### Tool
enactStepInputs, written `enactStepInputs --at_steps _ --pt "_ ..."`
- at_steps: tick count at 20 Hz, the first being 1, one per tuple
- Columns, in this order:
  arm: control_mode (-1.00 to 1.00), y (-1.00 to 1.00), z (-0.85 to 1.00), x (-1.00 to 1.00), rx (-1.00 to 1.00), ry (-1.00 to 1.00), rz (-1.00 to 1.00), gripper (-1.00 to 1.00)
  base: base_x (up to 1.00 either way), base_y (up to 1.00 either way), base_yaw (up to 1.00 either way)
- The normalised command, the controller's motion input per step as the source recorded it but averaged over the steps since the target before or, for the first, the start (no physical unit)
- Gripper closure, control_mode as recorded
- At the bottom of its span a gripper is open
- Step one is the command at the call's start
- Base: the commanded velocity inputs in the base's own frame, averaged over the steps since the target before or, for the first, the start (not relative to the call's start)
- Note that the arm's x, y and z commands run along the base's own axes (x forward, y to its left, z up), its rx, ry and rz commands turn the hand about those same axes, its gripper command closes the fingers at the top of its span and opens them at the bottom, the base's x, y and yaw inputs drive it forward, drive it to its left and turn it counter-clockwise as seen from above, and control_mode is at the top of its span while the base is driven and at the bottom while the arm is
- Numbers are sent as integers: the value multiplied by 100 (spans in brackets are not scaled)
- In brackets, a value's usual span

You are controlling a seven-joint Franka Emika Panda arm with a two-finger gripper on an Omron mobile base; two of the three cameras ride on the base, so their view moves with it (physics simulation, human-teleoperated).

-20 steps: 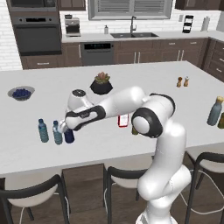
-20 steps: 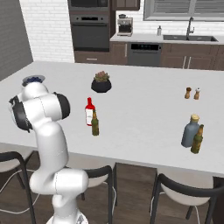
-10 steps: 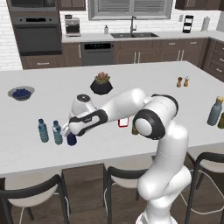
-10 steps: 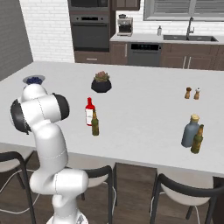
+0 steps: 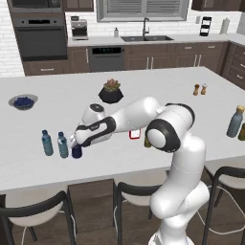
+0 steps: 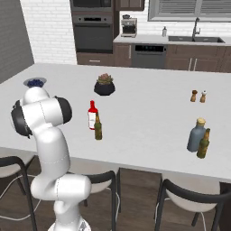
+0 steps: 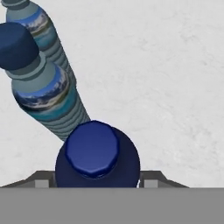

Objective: Move the plastic bottles in the middle to the plastics group, and the glass bottles in the middle to the glass group.

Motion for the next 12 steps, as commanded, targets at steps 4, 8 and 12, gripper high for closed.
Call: enactStepInputs --at_steps 4,8,12 --pt "-100 0 0 0 0 0 0 -100 0 0 0" --pt "-100 0 0 0 0 0 0 -100 0 0 0" --pt "-100 0 0 0 0 0 0 -100 0 0 0"
